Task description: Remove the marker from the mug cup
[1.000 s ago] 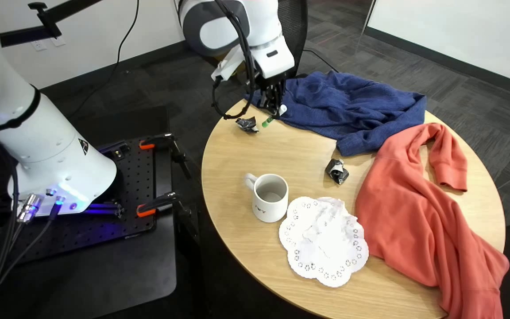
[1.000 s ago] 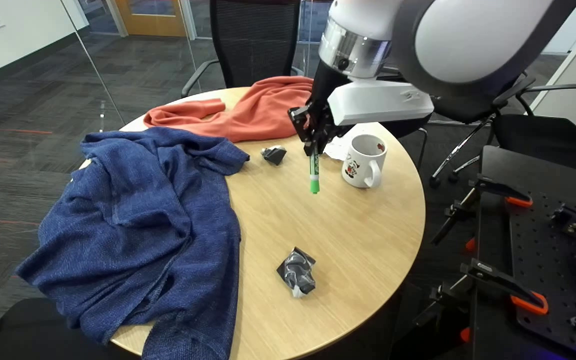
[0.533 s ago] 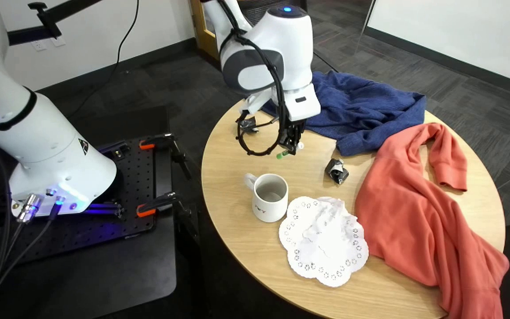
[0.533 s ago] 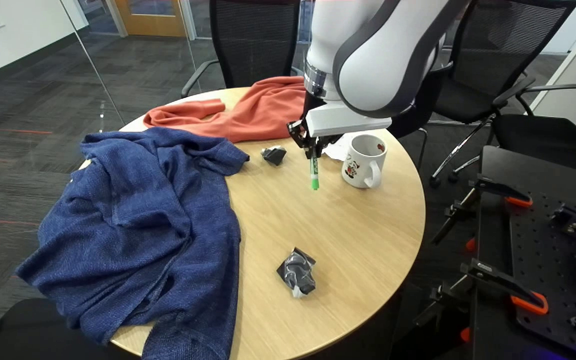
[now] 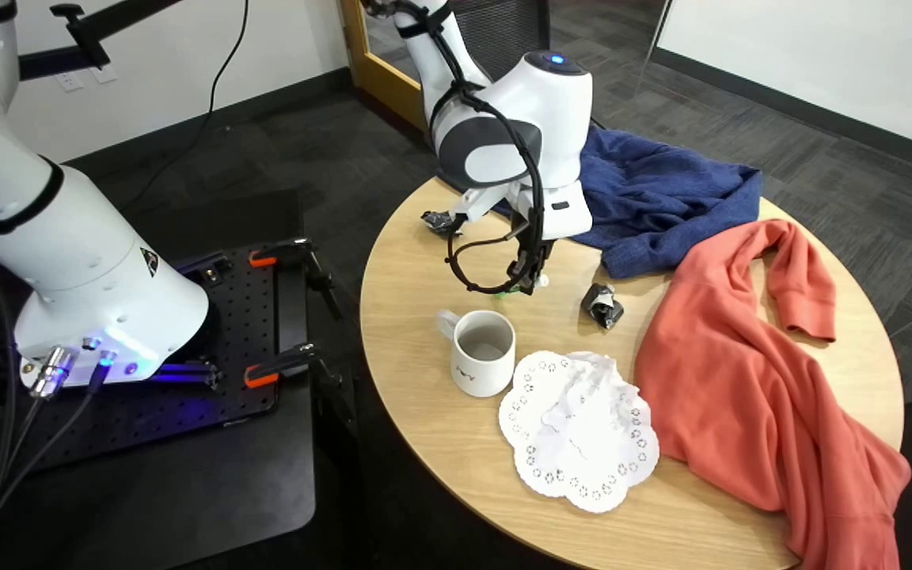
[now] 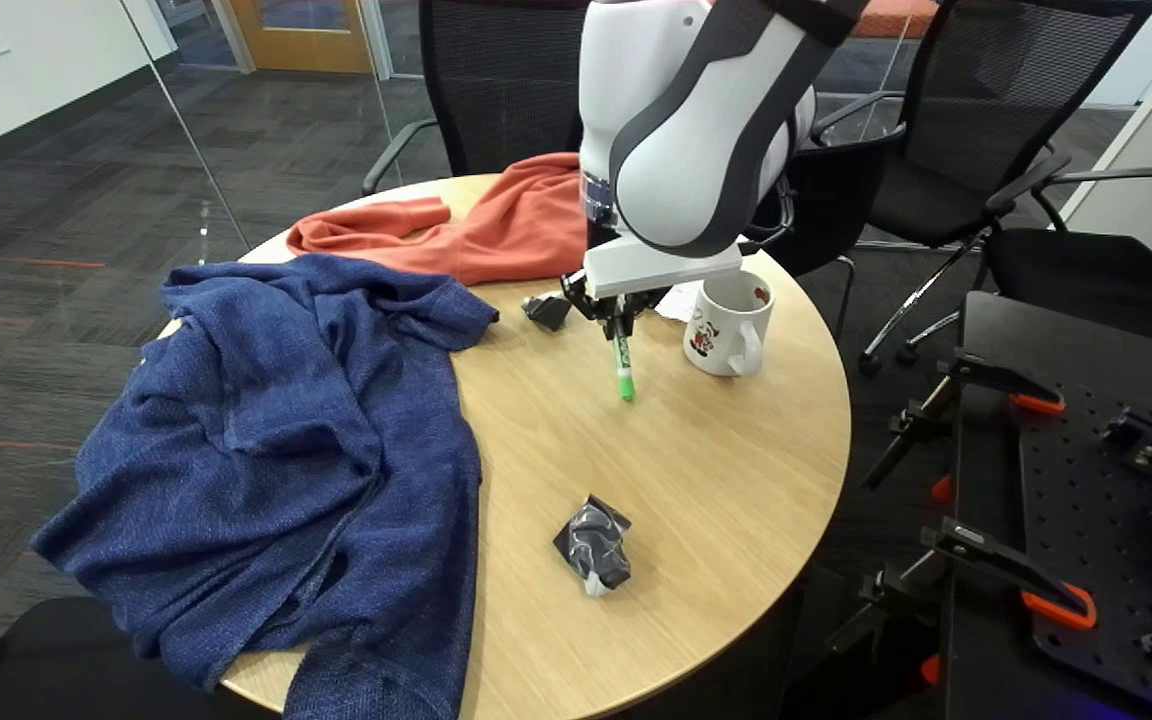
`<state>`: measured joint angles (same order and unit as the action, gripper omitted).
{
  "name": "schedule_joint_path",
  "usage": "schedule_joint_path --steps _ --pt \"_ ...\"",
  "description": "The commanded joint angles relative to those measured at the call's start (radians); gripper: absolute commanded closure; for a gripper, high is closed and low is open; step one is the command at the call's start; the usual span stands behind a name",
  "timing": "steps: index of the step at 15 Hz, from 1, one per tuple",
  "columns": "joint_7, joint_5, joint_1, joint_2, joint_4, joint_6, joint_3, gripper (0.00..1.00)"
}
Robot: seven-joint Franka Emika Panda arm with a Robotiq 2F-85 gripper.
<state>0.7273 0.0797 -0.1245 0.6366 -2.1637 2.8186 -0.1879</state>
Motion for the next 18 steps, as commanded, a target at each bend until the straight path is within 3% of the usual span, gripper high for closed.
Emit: schedule_joint_path --steps 1,6,8,15,16,18 --pt "-0.031 0.028 0.017 0.020 0.045 -0.053 0.009 0.49" --pt "-0.040 0.042 0.031 -0.031 -0.002 -0.026 0.015 0.10" --pt "-0.046 0.052 0.040 -0.060 -0.023 -0.019 0.019 0.00" --pt "-0.118 0.087 0.089 -0.154 -0.081 -0.024 0.064 0.00" --pt "-0.067 0.064 0.042 -0.094 -0.032 -0.019 0.018 0.00" --pt "-0.089 0.076 0.055 -0.113 -0.046 -0.019 0.032 0.00"
